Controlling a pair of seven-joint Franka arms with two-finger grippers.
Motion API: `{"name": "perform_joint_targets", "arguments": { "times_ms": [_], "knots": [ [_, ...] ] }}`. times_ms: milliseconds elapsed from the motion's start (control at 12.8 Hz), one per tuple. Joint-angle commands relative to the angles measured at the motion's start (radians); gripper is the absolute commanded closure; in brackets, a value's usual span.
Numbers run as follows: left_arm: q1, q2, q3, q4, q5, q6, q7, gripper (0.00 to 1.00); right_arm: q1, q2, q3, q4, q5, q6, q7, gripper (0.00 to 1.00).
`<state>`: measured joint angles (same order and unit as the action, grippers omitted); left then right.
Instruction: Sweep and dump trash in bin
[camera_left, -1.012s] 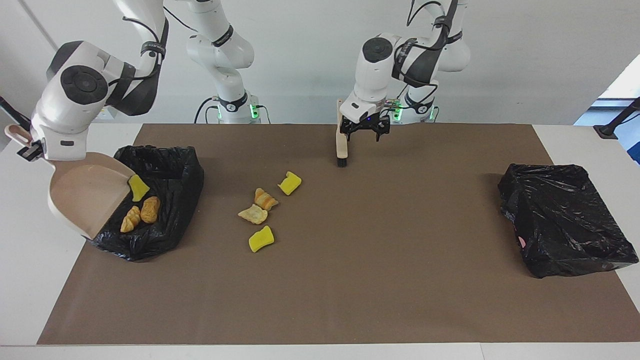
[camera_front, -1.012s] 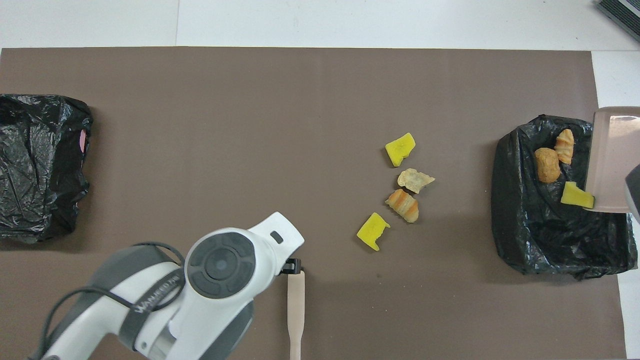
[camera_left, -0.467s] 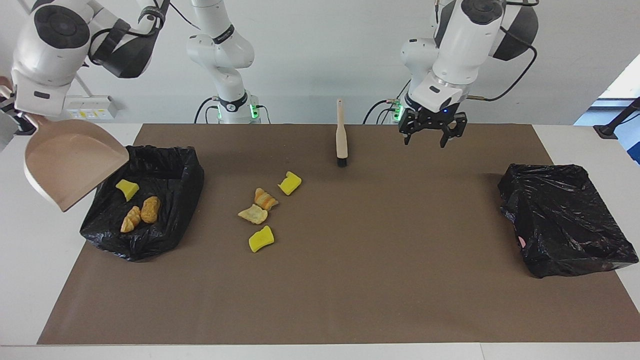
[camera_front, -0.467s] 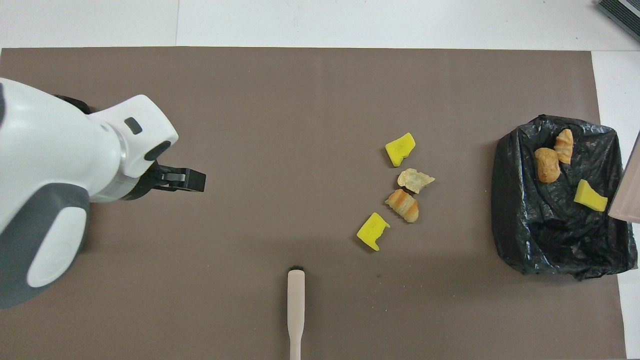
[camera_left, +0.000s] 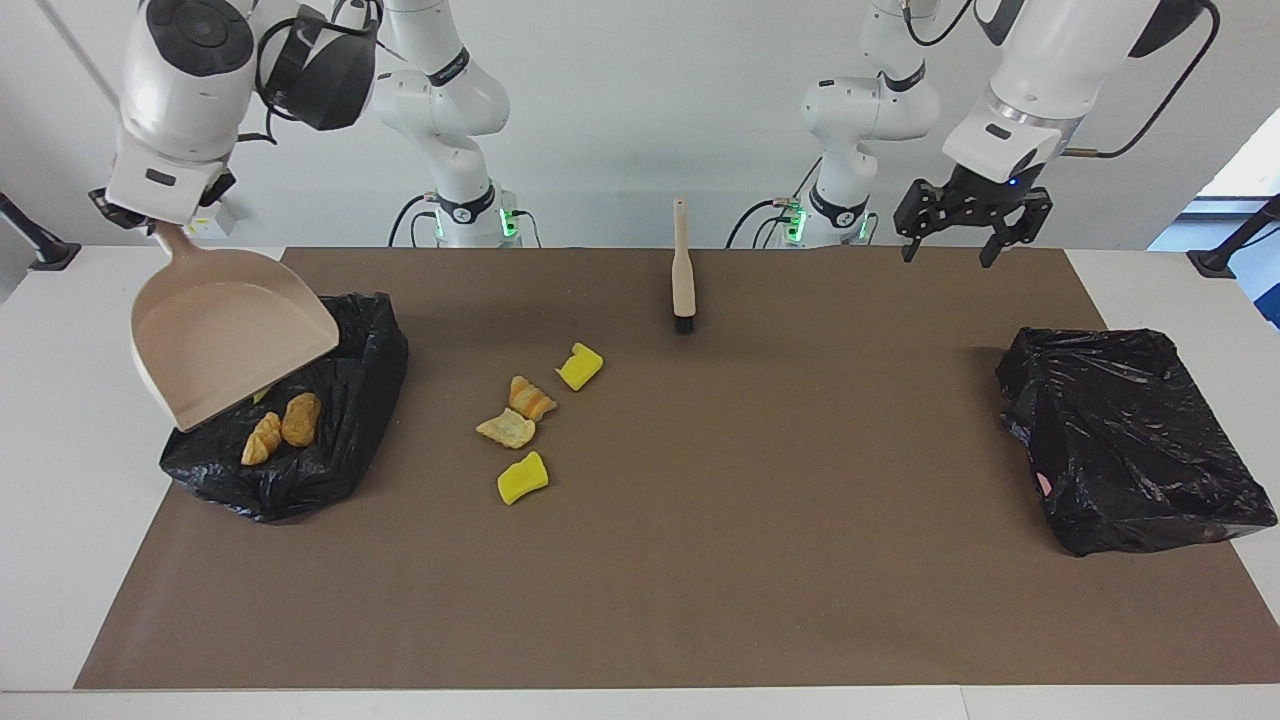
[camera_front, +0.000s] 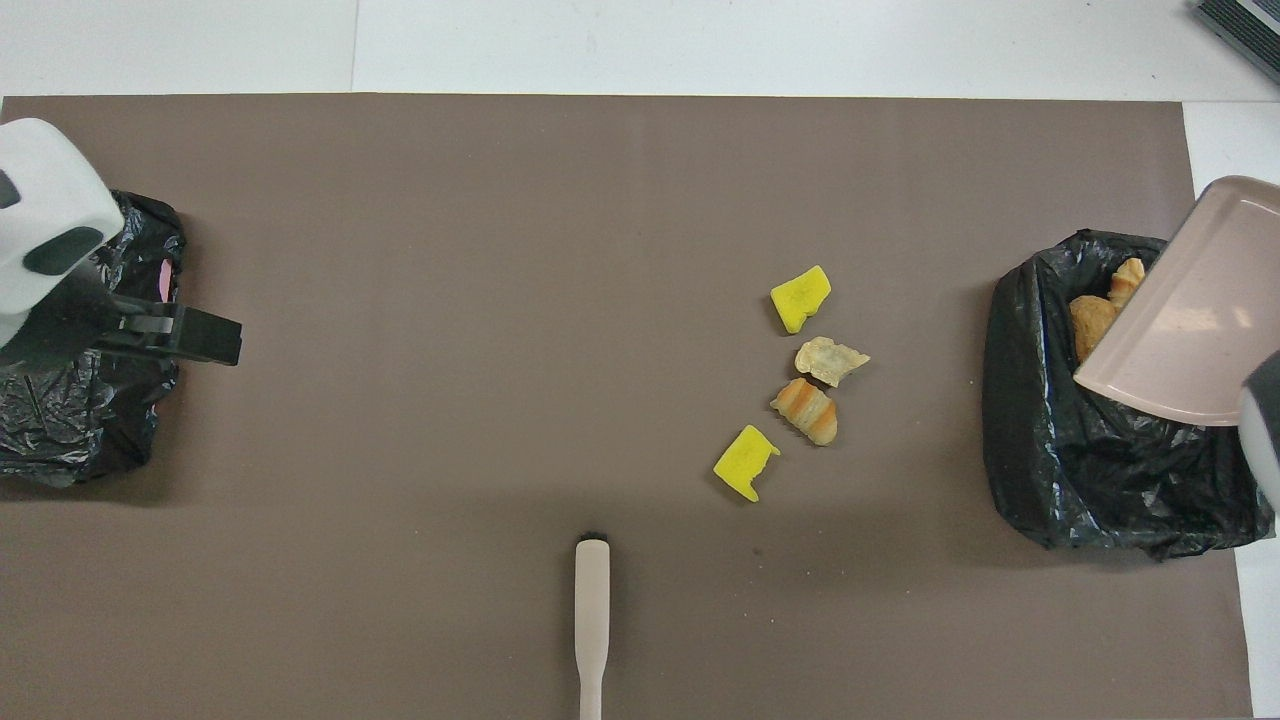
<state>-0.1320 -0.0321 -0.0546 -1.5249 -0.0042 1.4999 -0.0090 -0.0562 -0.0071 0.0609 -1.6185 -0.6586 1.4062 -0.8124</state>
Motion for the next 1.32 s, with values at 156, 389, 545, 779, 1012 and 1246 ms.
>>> {"name": "perform_joint_targets", "arguments": {
  "times_ms": [156, 389, 545, 779, 1012, 1246],
  "knots": [
    [0.017, 0.017, 0.012, 0.041, 0.029, -0.059, 0.041, 0.00, 0.120, -0.022, 0.002, 0.008, 0.248, -0.061, 0.374, 1.00],
    [0.061, 0.034, -0.002, 0.077, 0.021, -0.059, 0.046, 0.00, 0.219, -0.007, 0.005, 0.005, 0.371, -0.064, 0.683, 1.00],
    [0.058, 0.032, 0.001, 0.078, 0.023, -0.059, 0.086, 0.00, 0.263, 0.024, 0.005, 0.006, 0.486, -0.046, 0.906, 1.00],
    [0.051, 0.017, 0.004, 0.074, 0.020, -0.046, 0.087, 0.00, 0.386, 0.091, 0.005, 0.014, 0.519, 0.000, 1.108, 1.00],
    [0.052, 0.011, 0.004, 0.066, 0.023, -0.044, 0.086, 0.00, 0.473, 0.205, 0.005, 0.061, 0.615, 0.089, 1.332, 1.00],
    [0.043, -0.003, 0.004, 0.046, 0.021, -0.053, 0.074, 0.00, 0.553, 0.323, 0.005, 0.141, 0.680, 0.198, 1.497, 1.00]
  ]
}}
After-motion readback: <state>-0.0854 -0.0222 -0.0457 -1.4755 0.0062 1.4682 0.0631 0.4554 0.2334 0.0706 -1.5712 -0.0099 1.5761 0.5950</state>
